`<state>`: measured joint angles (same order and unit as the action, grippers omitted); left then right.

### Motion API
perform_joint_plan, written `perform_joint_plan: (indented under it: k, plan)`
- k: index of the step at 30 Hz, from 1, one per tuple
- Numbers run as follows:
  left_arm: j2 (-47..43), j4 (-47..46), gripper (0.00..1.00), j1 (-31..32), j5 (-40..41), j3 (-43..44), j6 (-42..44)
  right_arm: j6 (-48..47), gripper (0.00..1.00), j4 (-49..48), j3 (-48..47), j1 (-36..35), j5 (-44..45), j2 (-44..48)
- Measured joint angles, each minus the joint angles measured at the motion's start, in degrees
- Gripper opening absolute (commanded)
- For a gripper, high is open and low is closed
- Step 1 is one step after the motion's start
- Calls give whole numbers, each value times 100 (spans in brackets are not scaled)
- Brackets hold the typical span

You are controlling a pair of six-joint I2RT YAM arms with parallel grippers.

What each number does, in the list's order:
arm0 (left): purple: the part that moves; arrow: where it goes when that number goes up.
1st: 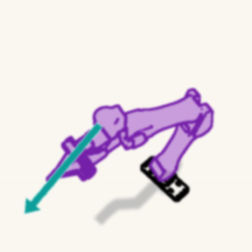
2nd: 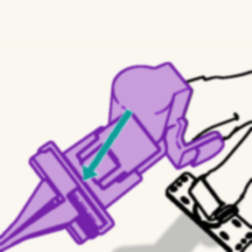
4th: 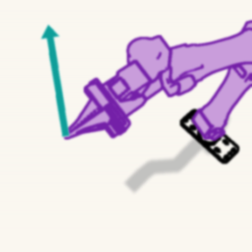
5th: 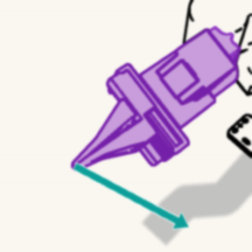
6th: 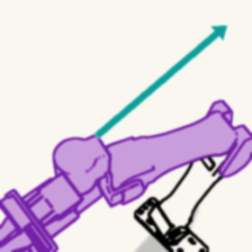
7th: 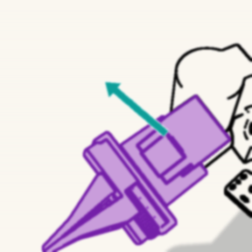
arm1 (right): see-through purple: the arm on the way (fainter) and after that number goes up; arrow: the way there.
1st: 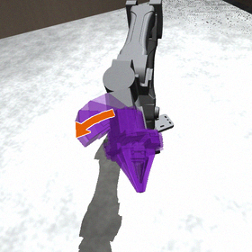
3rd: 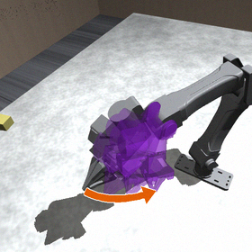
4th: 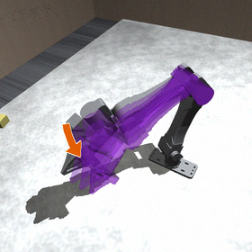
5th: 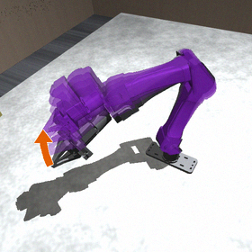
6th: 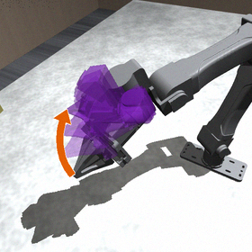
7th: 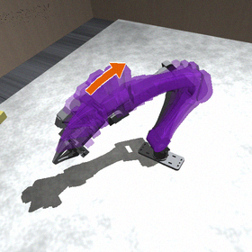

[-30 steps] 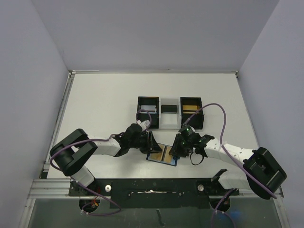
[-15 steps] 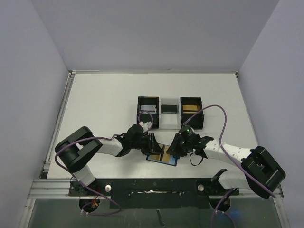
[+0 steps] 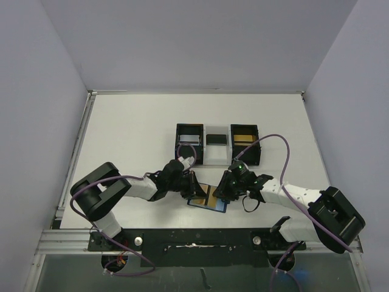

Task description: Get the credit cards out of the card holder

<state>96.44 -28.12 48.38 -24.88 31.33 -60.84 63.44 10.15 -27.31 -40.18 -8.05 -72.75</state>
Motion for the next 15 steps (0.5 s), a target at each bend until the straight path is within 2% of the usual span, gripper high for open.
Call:
perform_joint_plan:
  k: [15]
  plan:
    - [-374, 385, 0, -17, 201, -13, 136, -391, 26, 673, -345, -11, 315, 11]
